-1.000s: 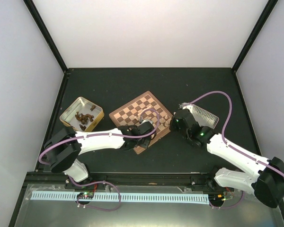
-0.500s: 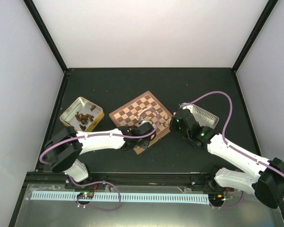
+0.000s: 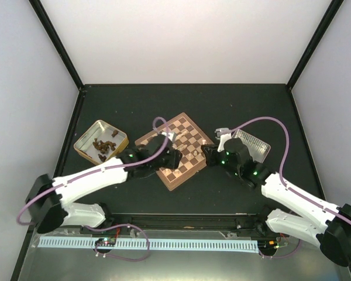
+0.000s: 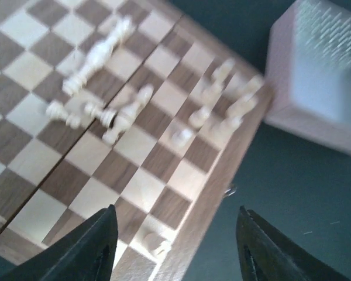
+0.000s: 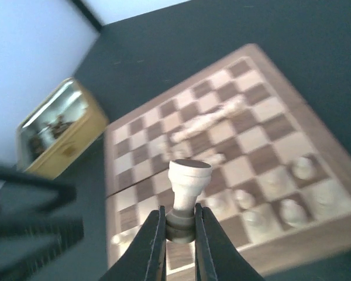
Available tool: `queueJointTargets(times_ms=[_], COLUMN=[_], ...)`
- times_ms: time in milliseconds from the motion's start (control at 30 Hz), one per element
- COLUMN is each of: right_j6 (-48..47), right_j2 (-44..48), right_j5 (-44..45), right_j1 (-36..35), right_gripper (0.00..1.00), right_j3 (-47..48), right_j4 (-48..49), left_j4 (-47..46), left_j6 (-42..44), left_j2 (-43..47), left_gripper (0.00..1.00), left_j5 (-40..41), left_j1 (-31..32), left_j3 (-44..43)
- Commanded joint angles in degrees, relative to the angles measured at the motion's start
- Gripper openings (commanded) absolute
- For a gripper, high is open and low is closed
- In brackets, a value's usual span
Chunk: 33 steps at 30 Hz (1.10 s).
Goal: Set up the chess pieces on the board
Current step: Place the chess piece on the chessboard.
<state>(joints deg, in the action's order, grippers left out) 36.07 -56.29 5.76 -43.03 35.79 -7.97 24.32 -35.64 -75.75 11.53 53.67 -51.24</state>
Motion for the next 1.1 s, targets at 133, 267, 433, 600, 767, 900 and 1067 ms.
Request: queueJointTargets(times_ms=[133,267,433,600,767,900,1067], right_j6=[-12.9,-16.5,-21.0,-27.4,-31.0,-31.4,-31.0], right_j2=[1.0,0.3,-2.4,-5.0,-6.4,-6.9,-6.1], right_j5=[-26.5,-32.7,-38.8,-41.5,-40.3,-40.5,-39.4], right_j1=[0.1,0.1,0.2,0.1,0.1,0.2,0.2], right_gripper=[0.04,0.04,0.04,0.04,0.04,0.04,0.05], right_j3=[-2.4,-1.0,2.6,7.1,10.2,10.7,10.5], right_j4=[20.1,23.3,21.4,13.1,7.1,6.4,5.9], left_j4=[-16.5,-21.0,-24.6,-25.2,-24.6,-23.6,-23.7], left_j6=[-4.7,-7.5,-8.8,-9.4,-8.8,-8.1,-8.7], left_j2=[17.0,20.7,22.2,20.9,18.2,16.2,15.7], left_gripper=[0.70,0.75,0.78,0.77,0.55,0.33,0.07], left_j5=[-23.0,-33.6,-39.8,-42.5,-47.1,-50.3,-50.5], left_j1=[-9.7,-13.4,-15.2,-16.7,-17.3,-17.7,-18.3], left_j3=[6.4,8.1,8.3,8.2,7.1,6.3,6.6])
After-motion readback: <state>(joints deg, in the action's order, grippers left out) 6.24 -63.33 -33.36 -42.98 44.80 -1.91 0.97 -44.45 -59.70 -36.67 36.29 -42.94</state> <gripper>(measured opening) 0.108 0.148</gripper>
